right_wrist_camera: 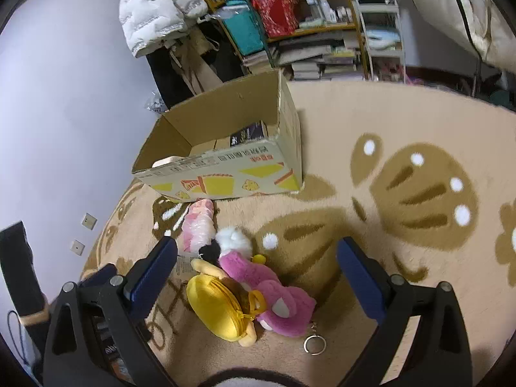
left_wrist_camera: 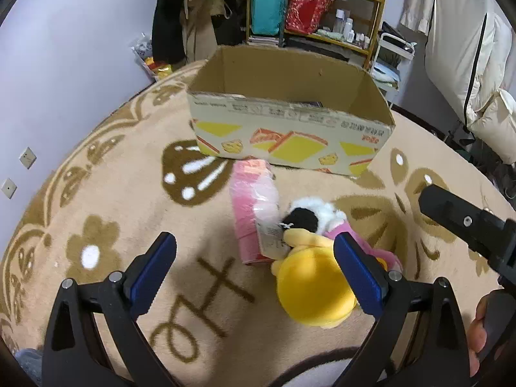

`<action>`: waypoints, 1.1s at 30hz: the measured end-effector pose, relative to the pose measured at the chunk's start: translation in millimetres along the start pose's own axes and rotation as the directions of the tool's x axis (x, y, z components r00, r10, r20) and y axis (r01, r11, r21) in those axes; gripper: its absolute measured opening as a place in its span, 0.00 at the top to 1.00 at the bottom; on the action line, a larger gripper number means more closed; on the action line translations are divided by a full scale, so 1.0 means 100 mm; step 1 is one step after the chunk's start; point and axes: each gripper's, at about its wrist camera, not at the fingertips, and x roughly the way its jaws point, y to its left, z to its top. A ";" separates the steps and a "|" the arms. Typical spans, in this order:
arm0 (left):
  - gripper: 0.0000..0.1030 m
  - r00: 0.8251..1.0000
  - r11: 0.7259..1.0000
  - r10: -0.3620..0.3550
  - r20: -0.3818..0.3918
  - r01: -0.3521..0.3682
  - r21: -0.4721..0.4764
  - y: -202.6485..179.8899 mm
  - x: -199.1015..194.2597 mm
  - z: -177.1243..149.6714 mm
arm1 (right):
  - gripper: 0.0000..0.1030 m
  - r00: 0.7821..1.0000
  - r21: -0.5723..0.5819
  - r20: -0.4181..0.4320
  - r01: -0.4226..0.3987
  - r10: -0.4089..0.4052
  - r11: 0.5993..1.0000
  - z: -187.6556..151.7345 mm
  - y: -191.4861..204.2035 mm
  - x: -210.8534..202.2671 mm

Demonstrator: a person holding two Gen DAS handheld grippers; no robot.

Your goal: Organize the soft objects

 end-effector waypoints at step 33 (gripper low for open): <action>0.06 0.982 0.991 -0.079 -0.174 0.096 0.094 -0.42 0.60 -0.17 | 0.00 0.967 0.007 -0.251 -0.047 0.048 0.999 -0.03 -0.15 0.83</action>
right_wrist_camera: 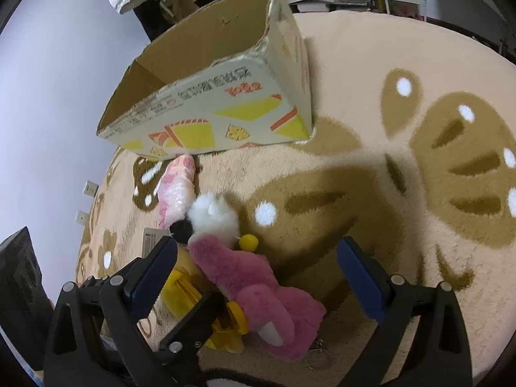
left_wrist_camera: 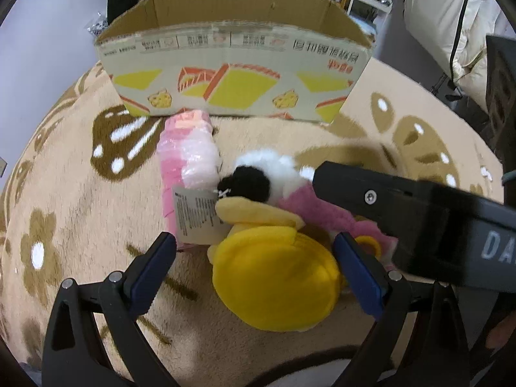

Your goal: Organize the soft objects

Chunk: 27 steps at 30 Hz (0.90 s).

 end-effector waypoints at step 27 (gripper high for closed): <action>0.37 0.995 0.997 -0.074 -0.067 0.073 -0.022 0.01 0.06 -0.06 | 0.51 0.986 -0.009 -0.122 -0.115 0.113 0.993 -0.05 0.09 0.36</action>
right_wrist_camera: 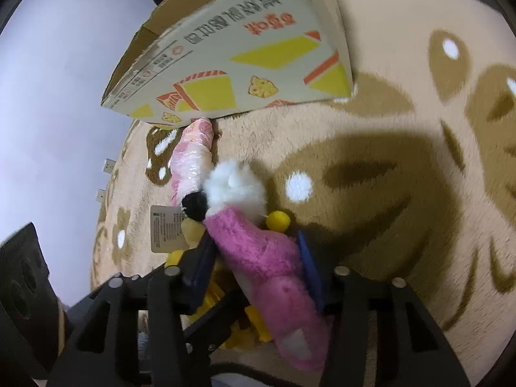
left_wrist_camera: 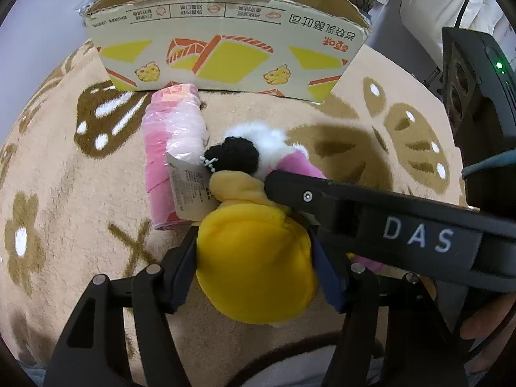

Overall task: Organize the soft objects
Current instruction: 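Grasp the yellow plush with the left tool while the right tool grasps the pink bunny, then carry the yellow plush with the left tool while the right tool carries the pink bunny into the box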

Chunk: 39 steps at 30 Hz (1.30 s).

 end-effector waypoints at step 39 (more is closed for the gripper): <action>0.37 0.833 0.971 0.216 0.509 -0.237 -0.024 0.54 -1.42 0.69 | 0.66 0.773 -0.207 0.630 0.251 -0.068 0.946 0.11 0.77 -1.46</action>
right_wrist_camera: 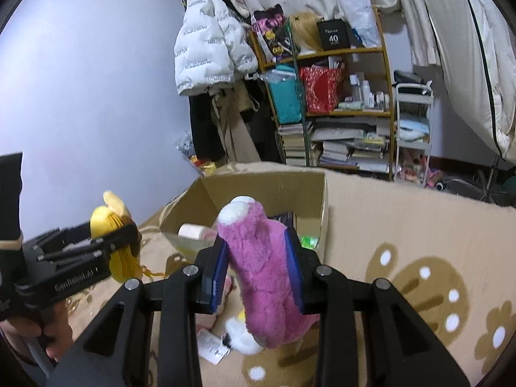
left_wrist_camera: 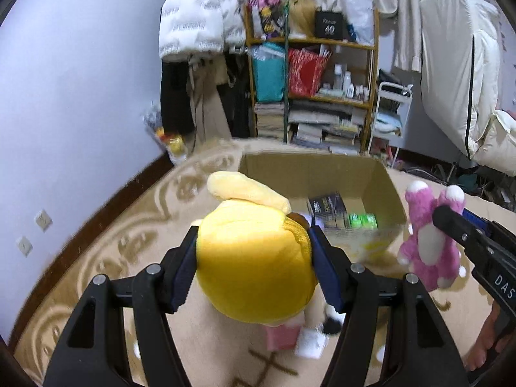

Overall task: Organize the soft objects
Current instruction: 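Carry the yellow plush with the left tool while the right tool carries the pink bunny into the box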

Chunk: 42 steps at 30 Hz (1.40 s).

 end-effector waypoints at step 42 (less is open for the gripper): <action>0.33 0.992 0.993 -0.118 -0.042 0.119 0.020 -0.01 1.07 0.44 | 0.65 0.997 -0.074 0.071 -0.037 0.042 0.997 0.24 -0.03 0.83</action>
